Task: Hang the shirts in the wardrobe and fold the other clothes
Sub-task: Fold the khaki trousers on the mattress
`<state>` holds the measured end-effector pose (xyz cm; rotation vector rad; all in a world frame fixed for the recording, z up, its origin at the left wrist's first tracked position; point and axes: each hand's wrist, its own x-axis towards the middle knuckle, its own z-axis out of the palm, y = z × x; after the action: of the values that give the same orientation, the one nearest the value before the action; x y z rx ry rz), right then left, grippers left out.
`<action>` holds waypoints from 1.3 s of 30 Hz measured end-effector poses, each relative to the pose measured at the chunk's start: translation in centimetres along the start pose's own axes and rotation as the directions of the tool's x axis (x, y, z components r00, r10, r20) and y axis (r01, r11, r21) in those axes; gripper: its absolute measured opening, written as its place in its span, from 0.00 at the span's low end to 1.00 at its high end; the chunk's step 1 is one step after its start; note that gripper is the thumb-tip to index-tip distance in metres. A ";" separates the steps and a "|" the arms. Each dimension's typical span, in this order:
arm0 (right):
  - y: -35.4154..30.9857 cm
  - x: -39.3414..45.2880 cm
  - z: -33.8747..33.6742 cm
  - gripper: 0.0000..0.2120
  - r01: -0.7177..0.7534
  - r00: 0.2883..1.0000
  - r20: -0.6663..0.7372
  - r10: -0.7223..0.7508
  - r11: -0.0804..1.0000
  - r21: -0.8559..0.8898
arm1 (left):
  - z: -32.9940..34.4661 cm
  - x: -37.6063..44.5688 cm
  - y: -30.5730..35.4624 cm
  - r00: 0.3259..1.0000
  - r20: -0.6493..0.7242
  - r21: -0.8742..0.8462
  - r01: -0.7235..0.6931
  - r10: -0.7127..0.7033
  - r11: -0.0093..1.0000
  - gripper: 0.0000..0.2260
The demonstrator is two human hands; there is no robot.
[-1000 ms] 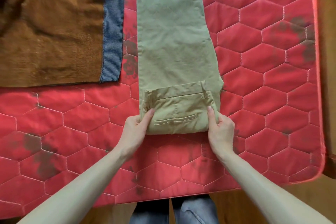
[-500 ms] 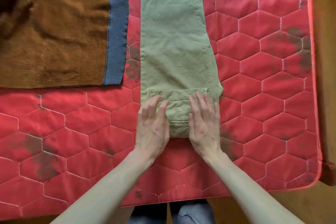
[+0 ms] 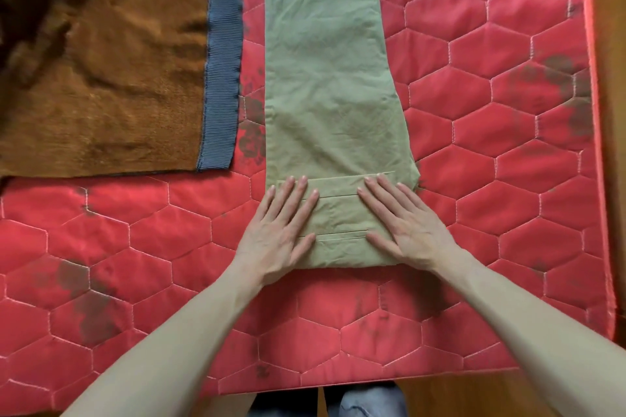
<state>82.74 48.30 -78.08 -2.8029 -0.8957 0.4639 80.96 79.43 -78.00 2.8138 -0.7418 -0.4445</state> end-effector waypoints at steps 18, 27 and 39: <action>7.1 3.7 -3.7 0.32 0.464 0.881 0.197 -0.430 0.866 -0.185 | -2.5 1.3 -6.3 0.875 0.034 0.208 -0.478 0.482 0.853 0.25; 5.5 1.2 -5.3 0.34 0.416 0.859 0.251 -0.447 0.894 0.170 | -4.0 0.0 -7.2 0.853 0.223 -0.151 -0.448 0.471 0.882 0.34; -3.9 -3.5 -3.1 0.12 -0.433 0.830 0.217 0.515 0.349 0.831 | -3.9 -5.8 1.6 0.857 0.259 -0.831 0.433 -0.446 0.349 0.27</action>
<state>78.98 49.18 -73.38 -1.9920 0.2544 0.6291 76.79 81.46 -72.61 1.9145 0.2990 -0.6473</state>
